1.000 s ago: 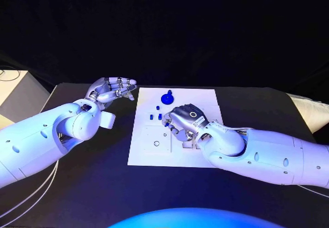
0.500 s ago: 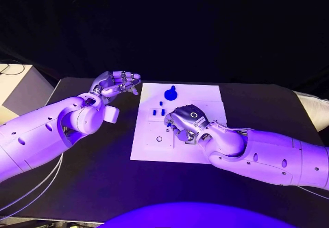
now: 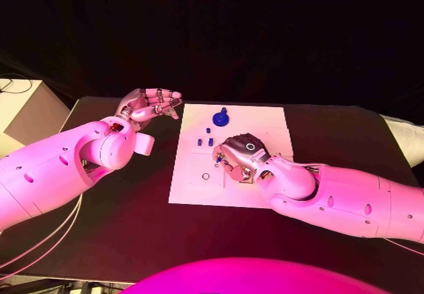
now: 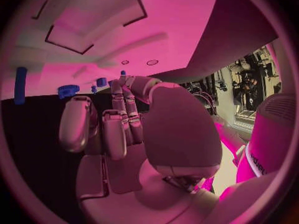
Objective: Assemble the parts on the task board
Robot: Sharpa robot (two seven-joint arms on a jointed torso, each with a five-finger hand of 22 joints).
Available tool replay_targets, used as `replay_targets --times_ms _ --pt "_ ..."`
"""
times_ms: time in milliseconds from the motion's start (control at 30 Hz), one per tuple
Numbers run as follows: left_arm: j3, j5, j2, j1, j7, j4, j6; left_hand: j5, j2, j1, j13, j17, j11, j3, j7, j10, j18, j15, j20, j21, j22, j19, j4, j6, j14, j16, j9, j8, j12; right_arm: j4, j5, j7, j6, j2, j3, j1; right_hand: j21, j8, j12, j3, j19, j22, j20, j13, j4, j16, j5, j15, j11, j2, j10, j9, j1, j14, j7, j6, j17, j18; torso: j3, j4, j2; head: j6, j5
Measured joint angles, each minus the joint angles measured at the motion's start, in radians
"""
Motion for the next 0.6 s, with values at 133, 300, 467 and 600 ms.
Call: replay_targets --times_ms 133,300,467,600 --pt "0.0 0.0 0.0 0.0 0.0 -0.001 0.0 0.0 0.0 0.0 -0.001 0.0 0.0 0.0 0.0 0.0 0.0 0.004 0.0 0.0 0.0 0.0 0.0 0.0 -0.004 0.0 0.0 0.0 0.0 0.001 0.0 0.0 0.003 0.001 0.0 0.0 0.0 0.0 0.0 0.0 0.0 0.0 0.0 -0.001 0.0 0.0 0.0 0.0 -0.001 0.0 0.001 0.001 0.0 0.0 0.0 0.0 0.0 0.0 0.0002 0.0 0.0 -0.001 0.001" --pt "0.0 0.0 0.0 0.0 0.0 -0.001 0.0 0.0 0.0 0.0 -0.001 0.0 0.0 0.0 0.0 0.0 0.0 0.004 0.0 0.0 0.0 0.0 0.0 0.0 -0.004 0.0 0.0 0.0 0.0 0.0 0.001 0.0 0.005 0.003 -0.001 -0.001 0.0 0.0 -0.002 0.0 0.0 0.0 0.0 -0.001 0.0 0.0 -0.001 0.0 -0.001 0.001 0.001 0.001 -0.001 0.0 0.0 0.0 0.0 0.0 0.0001 -0.0002 0.0 -0.005 0.002" --pt "0.0 0.001 0.0 0.0 0.0 -0.003 0.0 0.0 0.0 0.0 -0.001 0.0 0.0 0.0 0.0 0.0 0.0 0.004 0.0 0.0 0.0 0.0 0.0 0.0 -0.004 0.0 0.0 0.0 0.0 -0.001 0.001 0.0 0.009 0.004 -0.002 -0.002 0.0 -0.002 -0.001 0.0 0.0 0.0 0.0 -0.002 0.0 0.0 -0.001 0.0 -0.003 0.001 0.003 0.001 -0.001 0.0 0.0 0.0 0.0 0.0 0.0 0.0001 0.0 -0.007 0.002" --pt "0.0 0.001 0.0 0.0 0.0 -0.003 0.0 0.0 0.0 0.0 -0.001 0.0 0.0 0.0 0.0 0.0 0.0 0.004 0.0 0.0 0.0 0.0 0.0 0.0 -0.004 0.0 0.0 0.0 0.0 -0.002 0.001 0.0 0.012 0.003 -0.003 -0.002 0.0 -0.002 0.003 0.0 0.0 0.0 0.0 -0.001 0.0 0.0 -0.002 0.0 -0.003 -0.001 0.003 0.001 -0.004 0.0 -0.002 -0.002 0.0 0.0 -0.0009 0.0001 0.0 -0.01 0.002"
